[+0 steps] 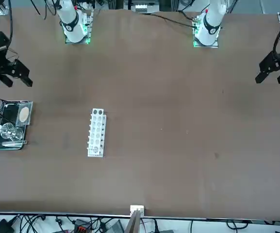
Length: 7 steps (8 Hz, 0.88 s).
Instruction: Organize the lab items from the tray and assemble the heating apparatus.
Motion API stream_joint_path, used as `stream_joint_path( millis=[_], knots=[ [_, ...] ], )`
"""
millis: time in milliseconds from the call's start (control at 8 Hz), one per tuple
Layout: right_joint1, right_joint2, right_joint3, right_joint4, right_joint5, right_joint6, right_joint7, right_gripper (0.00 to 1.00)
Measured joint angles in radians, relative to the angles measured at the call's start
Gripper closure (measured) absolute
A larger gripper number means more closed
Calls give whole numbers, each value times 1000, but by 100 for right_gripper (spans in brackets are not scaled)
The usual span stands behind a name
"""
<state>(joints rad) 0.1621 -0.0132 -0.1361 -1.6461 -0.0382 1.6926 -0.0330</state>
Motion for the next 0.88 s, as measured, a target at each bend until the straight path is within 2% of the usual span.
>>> stream_joint_path(
  millis=[375, 625, 875],
  knots=[
    [-93, 87, -12, -1, -1, 80, -263, 0],
    [-171, 193, -17, -2, 12, 171, -495, 0],
    [-196, 290, -17, -2, 70, 264, -727, 0]
  ],
)
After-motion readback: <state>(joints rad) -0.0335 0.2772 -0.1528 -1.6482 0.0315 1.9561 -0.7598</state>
